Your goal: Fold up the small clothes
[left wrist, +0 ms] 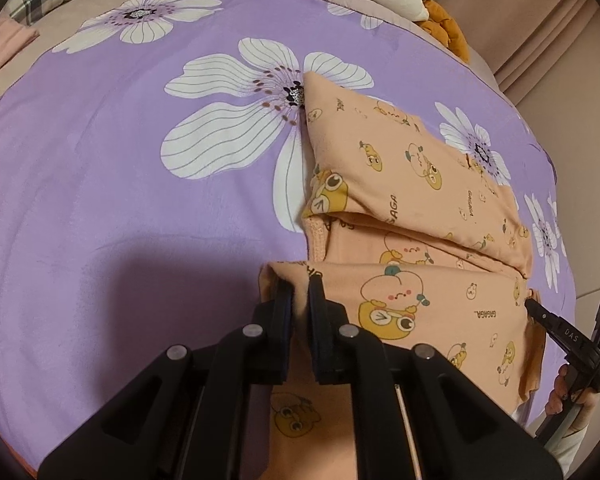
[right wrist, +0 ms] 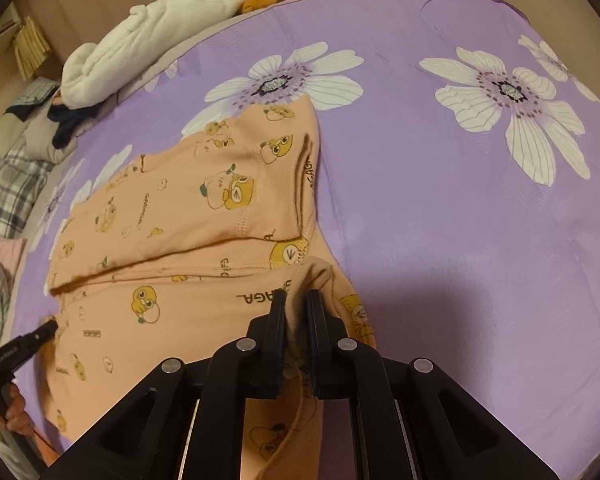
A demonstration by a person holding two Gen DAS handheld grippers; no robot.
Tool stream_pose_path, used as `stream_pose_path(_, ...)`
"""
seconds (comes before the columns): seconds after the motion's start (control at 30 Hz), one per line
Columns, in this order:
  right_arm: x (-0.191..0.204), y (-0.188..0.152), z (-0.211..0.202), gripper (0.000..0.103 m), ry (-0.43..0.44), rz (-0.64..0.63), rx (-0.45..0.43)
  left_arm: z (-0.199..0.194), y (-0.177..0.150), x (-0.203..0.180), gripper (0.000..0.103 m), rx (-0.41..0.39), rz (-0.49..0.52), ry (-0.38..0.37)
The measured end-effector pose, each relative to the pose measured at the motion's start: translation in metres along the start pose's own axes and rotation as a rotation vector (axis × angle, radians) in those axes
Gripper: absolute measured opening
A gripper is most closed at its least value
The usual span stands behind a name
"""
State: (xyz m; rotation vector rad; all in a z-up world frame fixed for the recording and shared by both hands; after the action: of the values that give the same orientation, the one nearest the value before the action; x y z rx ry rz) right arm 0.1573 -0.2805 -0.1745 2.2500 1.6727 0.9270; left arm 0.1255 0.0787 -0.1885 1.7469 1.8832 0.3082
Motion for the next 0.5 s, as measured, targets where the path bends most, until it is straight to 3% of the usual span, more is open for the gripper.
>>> stream_pose_path(0.13, 0.001, -0.002, -0.007, 0.009, -0.020, -0.014, 0.004, -0.010, 0.001, 0.001, 0.013, -0.004, -0.003, -0.016)
stream_pose_path(0.17, 0.001, -0.002, -0.010, 0.012, -0.024, -0.015, 0.006, -0.015, 0.000, 0.001, 0.018, -0.010, -0.007, -0.012)
stream_pose_path(0.27, 0.000, -0.002, -0.020, 0.027, -0.033, -0.020, -0.008, -0.030, -0.002, 0.000, 0.026, -0.038, -0.004, -0.007)
stream_pose_path(0.33, -0.002, -0.003, -0.030, 0.050, -0.057, -0.027, -0.032, -0.041, -0.004, 0.002, 0.033, -0.053, -0.005, -0.023)
stream_pose_path(0.37, -0.004, -0.004, -0.038, 0.053, -0.068, -0.030, -0.052, -0.046, -0.007, 0.003, 0.040, -0.060, -0.007, -0.032)
stream_pose_path(0.43, -0.009, -0.007, -0.050, 0.054, -0.066, -0.032, -0.070, -0.053, -0.012, 0.004, 0.047, -0.062, -0.006, -0.039)
stream_pose_path(0.5, -0.015, -0.010, -0.059, 0.054, -0.055, -0.018, -0.074, -0.058, -0.021, 0.004, 0.048, -0.052, 0.002, -0.048)
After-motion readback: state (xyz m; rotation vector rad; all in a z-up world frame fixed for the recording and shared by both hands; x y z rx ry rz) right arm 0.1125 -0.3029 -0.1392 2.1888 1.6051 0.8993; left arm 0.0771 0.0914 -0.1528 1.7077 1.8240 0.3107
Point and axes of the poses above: each gripper's, at about its wrist camera, not at the fingertips, and z roughly the way its jaws point, x to its left, y to its top, the point moved 2 cm from there along z, roughly the way its jaws point, and after that the axes turned 15 degrees about z, right-handed, at the moved point
